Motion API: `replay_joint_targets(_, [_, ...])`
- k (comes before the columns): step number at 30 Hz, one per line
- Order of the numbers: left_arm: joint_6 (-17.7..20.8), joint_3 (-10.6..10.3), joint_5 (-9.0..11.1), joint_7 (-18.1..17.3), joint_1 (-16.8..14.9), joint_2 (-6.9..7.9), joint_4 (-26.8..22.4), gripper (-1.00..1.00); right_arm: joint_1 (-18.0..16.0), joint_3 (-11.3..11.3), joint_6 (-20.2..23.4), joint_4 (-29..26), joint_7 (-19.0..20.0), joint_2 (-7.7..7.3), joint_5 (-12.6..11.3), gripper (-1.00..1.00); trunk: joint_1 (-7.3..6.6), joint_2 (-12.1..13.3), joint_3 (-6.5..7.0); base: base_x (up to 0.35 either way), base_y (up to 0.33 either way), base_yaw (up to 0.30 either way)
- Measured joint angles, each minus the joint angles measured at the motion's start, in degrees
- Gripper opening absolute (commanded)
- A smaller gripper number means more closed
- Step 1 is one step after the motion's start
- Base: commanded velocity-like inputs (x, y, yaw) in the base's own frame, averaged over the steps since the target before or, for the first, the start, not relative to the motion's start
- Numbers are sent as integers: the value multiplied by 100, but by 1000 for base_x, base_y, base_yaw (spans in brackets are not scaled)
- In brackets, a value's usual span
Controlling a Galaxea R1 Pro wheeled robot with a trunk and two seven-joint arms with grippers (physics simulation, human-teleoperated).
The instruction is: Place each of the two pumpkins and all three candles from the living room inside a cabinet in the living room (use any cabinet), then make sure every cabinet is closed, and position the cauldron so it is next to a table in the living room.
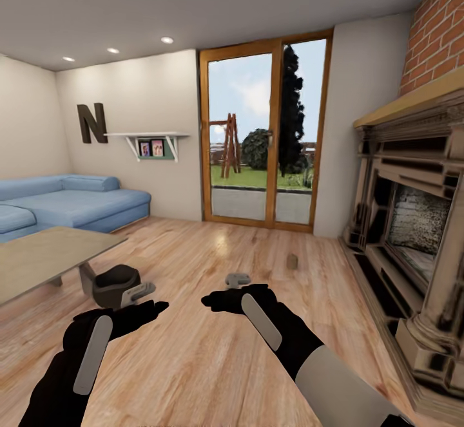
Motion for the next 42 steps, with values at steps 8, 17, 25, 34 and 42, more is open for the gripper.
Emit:
replay_joint_targets(8, [1,10,2,0,0,-3,9,100,0,0,1,6,7,0,-307,100,-21,11,221,-290,175,-256])
replay_joint_targets(17, [0,3,-3,1,0,-11,5,100,0,-5,5,18,3,0,-333,100,-46,23,469,-214,200,-256])
replay_joint_targets(25, [-1,-6,-6,1,1,-5,-2,100,0,-7,8,43,0,0,-336,100,-65,33,668,-27,35,-256])
replay_joint_targets(34, [-7,39,-7,2,1,5,-54,100,0,-8,10,33,-7,0,-336,100,-65,33,716,-1,15,-258])
replay_joint_targets(42, [-8,29,-5,1,0,4,-49,100,1,-9,11,9,-8,0,-340,100,-66,33,760,43,229,-258])
